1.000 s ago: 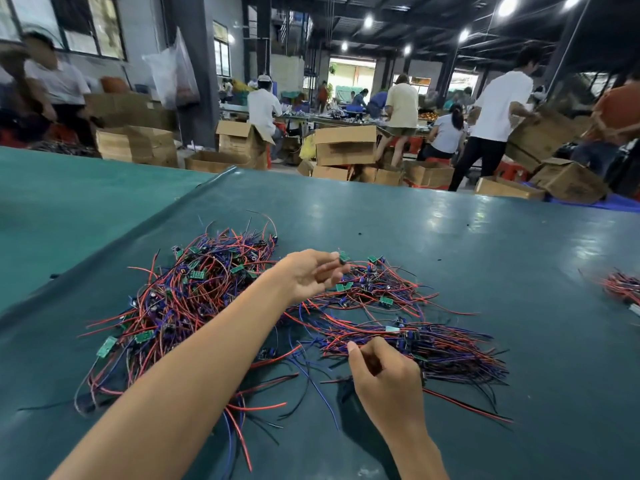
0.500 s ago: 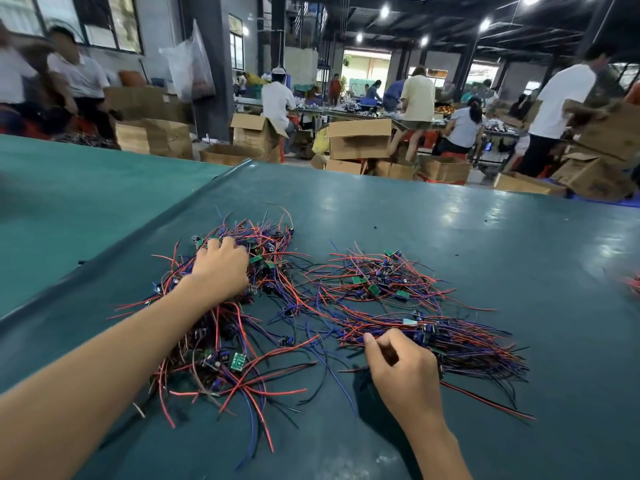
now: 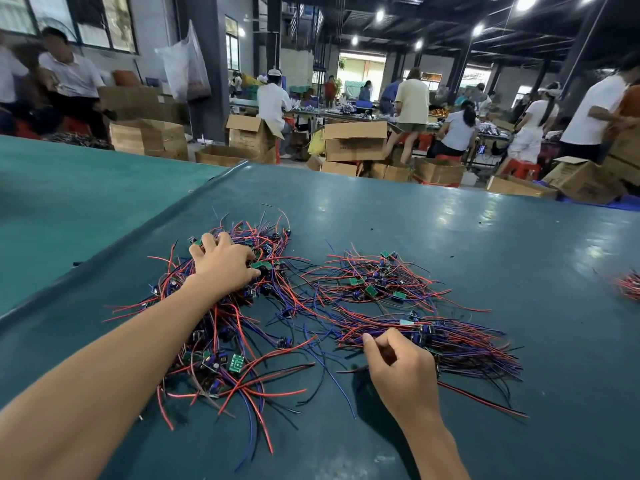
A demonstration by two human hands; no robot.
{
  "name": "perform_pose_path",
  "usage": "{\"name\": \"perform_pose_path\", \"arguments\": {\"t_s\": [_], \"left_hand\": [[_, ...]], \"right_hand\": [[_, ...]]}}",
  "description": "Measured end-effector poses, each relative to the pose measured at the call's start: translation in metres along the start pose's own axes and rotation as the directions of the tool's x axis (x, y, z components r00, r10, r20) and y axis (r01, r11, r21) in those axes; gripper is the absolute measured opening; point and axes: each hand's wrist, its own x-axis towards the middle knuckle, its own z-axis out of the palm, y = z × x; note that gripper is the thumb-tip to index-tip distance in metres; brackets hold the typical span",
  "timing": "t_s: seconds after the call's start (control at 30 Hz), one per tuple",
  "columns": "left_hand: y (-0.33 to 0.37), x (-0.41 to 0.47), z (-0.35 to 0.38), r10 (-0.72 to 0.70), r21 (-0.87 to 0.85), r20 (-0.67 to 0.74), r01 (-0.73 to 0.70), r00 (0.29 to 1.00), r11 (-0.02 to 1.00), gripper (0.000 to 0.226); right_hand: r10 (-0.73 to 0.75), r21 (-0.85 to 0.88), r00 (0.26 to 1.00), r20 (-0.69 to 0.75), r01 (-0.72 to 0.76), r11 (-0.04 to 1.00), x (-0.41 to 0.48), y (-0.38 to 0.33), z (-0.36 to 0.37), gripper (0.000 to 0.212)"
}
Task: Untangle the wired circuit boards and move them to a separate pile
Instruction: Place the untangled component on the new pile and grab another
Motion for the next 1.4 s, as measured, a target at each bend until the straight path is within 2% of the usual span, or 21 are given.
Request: {"name": "perform_pose_path", "arguments": {"t_s": [0.1,0.17,0.27,0.33,0.43,0.5,0.57,0.67,0.73,0.8,0.9,0.97,1.07,1.13,1.2,1.23,1.3,1.37,1.4], "left_hand": [[0.010,-0.005,0.007,0.026,-0.018,-0.067,-0.027,0.997,0.999,0.026],[0.020,-0.009,0.004,0.040,-0.094,-0.116,-0.051,0.992,0.994,0.024],[0.037,-0.015,-0.011,0.060,-0.326,-0.130,-0.100,0.990,0.940,0.024],[0.045,-0.020,-0.024,0.100,-0.507,-0.102,-0.138,0.990,0.851,0.021],[0.052,-0.035,-0.042,0.172,-0.725,-0.084,-0.179,0.981,0.665,0.021],[0.058,-0.047,-0.055,0.187,-0.803,-0.138,-0.221,0.973,0.553,0.019],[0.064,-0.059,-0.067,0.203,-0.897,-0.177,-0.243,0.963,0.370,0.015],[0.073,-0.076,-0.081,0.320,-0.997,-0.071,-0.077,0.945,0.005,0.016],[0.077,-0.085,-0.083,0.412,-0.986,0.030,0.095,0.911,-0.138,0.022],[0.078,-0.091,-0.080,0.435,-0.967,0.100,0.190,0.895,-0.168,0.028],[0.077,-0.095,-0.070,0.372,-0.966,0.182,0.235,0.910,-0.103,0.031],[0.078,-0.097,-0.065,0.385,-0.938,0.253,0.323,0.888,-0.128,0.027],[0.083,-0.101,-0.064,0.506,-0.817,0.354,0.523,0.787,-0.242,0.023],[0.084,-0.101,-0.065,0.580,-0.750,0.372,0.603,0.724,-0.273,0.025],[0.086,-0.104,-0.064,0.651,-0.702,0.353,0.650,0.672,-0.291,0.029],[0.087,-0.107,-0.062,0.680,-0.678,0.344,0.672,0.648,-0.297,0.029],[0.091,-0.114,-0.054,0.714,-0.682,0.324,0.676,0.621,-0.278,0.017],[0.097,-0.124,-0.042,0.704,-0.740,0.331,0.636,0.628,-0.219,0.012],[0.100,-0.128,-0.035,0.691,-0.757,0.345,0.623,0.635,-0.194,0.014]], "right_hand": [[-0.036,-0.025,0.999,0.014,0.036,0.999,0.001,-0.003,0.000,0.036],[-0.058,-0.043,0.998,0.021,0.059,0.997,-0.001,-0.004,-0.001,0.036],[-0.088,-0.068,0.996,0.030,0.090,0.994,-0.001,-0.005,-0.004,0.036],[-0.112,-0.078,0.993,0.037,0.115,0.990,-0.001,-0.005,-0.004,0.034],[-0.142,-0.075,0.990,0.023,0.143,0.987,-0.001,-0.005,-0.002,0.034],[-0.130,-0.062,0.991,0.015,0.130,0.990,-0.001,-0.004,-0.001,0.037],[-0.108,-0.066,0.994,0.022,0.109,0.992,-0.002,-0.003,0.000,0.039],[-0.089,-0.071,0.996,0.029,0.091,0.993,-0.003,-0.002,0.000,0.040],[-0.098,-0.071,0.995,0.025,0.100,0.992,-0.003,-0.003,0.000,0.039],[-0.101,-0.063,0.995,0.002,0.101,0.993,-0.003,-0.005,0.000,0.043],[-0.096,-0.054,0.995,-0.012,0.096,0.994,-0.003,-0.005,0.000,0.046],[-0.096,-0.050,0.995,-0.013,0.095,0.994,-0.003,-0.003,0.001,0.041],[-0.108,-0.051,0.994,-0.017,0.107,0.993,-0.003,-0.003,0.004,0.038],[-0.079,-0.033,0.997,-0.021,0.078,0.996,-0.003,-0.004,0.004,0.036],[0.007,0.106,1.000,-0.027,-0.004,0.994,-0.004,-0.006,0.001,0.030],[0.072,0.253,0.997,-0.018,-0.065,0.965,-0.005,-0.010,-0.002,0.027],[0.188,0.551,0.981,0.043,-0.180,0.815,-0.001,-0.022,-0.008,0.027],[0.249,0.709,0.958,0.141,-0.273,0.650,0.006,-0.033,-0.009,0.030],[0.271,0.738,0.947,0.172,-0.306,0.601,0.011,-0.038,-0.009,0.031]]}}
